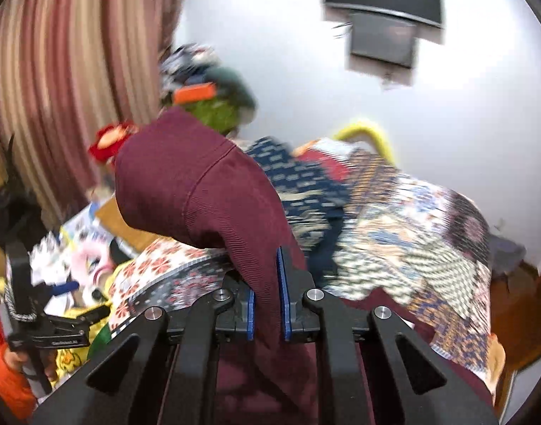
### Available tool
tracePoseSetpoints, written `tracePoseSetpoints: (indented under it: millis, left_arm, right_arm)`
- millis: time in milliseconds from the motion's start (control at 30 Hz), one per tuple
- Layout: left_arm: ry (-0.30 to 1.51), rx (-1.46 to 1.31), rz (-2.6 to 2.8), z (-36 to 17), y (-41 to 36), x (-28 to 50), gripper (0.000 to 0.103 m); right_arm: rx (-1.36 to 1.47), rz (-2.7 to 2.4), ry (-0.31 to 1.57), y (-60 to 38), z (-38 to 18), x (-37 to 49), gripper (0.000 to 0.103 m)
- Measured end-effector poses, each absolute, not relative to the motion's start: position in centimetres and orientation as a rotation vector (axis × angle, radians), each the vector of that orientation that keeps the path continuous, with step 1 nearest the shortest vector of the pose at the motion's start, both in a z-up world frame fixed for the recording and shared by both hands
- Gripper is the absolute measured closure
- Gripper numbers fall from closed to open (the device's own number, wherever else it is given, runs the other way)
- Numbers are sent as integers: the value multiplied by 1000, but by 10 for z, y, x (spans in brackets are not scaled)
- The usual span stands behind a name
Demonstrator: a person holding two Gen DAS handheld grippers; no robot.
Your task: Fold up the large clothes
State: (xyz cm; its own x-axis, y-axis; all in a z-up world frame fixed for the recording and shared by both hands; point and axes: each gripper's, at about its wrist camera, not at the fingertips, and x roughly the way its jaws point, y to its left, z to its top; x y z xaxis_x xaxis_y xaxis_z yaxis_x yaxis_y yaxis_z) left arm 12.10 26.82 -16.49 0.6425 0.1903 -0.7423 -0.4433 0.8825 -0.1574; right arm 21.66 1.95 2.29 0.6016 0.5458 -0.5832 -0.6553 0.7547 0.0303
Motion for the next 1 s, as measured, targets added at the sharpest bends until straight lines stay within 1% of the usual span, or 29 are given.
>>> tracePoseSetpoints:
  millis: [133,333,400,533,667,800,833,900,1000]
  left_arm:
    - [844,-349,325,-175,252,140,6]
    - [969,-313,267,-207,218,174,6]
    - [1015,-306,252,-218,205,181,6]
    - [1029,-318,216,-226,184,182,6]
    - [1063,-294,199,-232,169,183,6]
    - [1076,-255,208,-232,160,181,6]
    - [1078,-253,210,-232,159,180,6]
    - [1081,-254,214,-233,157,180,6]
    - [1082,-256,223,-233,157,179,6]
  right_arm:
    - [-100,606,588,-35,26,227,93]
    - [27,461,630,-120,8,236,93]
    - [48,400,680,-147,-10,239,93]
    - [106,306,785,-191,-48,242,93]
    - [245,246,906,-228,-99,236,93]
    - [363,206,999,-252,-134,224,93]
    - [382,199,1007,-259,-138,220,93]
    - [420,180,1027,-266,-145,211,86]
    - [446,148,1011,-284,-143,199,82]
